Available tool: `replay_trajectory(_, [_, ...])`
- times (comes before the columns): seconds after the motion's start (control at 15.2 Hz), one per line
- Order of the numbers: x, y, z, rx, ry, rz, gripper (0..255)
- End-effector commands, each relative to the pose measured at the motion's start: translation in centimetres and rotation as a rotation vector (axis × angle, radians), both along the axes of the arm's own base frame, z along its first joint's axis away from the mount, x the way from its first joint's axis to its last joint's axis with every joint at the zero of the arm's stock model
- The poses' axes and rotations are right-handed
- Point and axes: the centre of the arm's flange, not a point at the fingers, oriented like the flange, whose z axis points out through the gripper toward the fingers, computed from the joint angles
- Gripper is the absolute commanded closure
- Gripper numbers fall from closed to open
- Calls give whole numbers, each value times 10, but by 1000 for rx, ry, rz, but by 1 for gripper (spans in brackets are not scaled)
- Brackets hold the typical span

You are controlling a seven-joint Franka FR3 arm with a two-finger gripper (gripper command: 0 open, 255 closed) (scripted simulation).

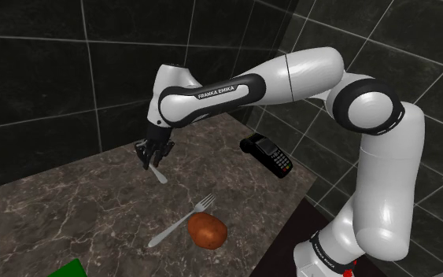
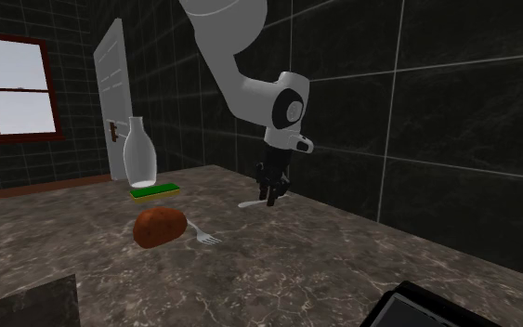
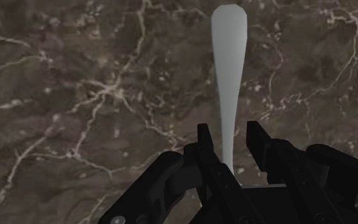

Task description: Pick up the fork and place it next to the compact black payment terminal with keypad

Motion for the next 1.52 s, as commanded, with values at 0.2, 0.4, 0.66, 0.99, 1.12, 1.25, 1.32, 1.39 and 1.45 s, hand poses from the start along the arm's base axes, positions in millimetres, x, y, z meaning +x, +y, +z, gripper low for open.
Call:
replay_trajectory(0.2, [0, -1, 3, -1, 3, -1, 255])
replay_trajectory(0.4, [0, -1, 19, -1, 3, -1, 255])
replay_trajectory(0.66, [0, -1, 40, -1, 3, -1, 255])
replay_trajectory(0.99, [0, -1, 66, -1, 3, -1, 255])
replay_trajectory(1.12, [0, -1, 77, -1, 3, -1, 255])
replay_trajectory(1.25, [0, -1, 87, -1, 3, -1, 255])
replay_trajectory(1.32, [0, -1, 93, -1, 3, -1, 255])
replay_trajectory(1.39, [0, -1, 98, -1, 3, -1, 255])
replay_trajectory(1.45, [0, -1, 103, -1, 3, -1, 255])
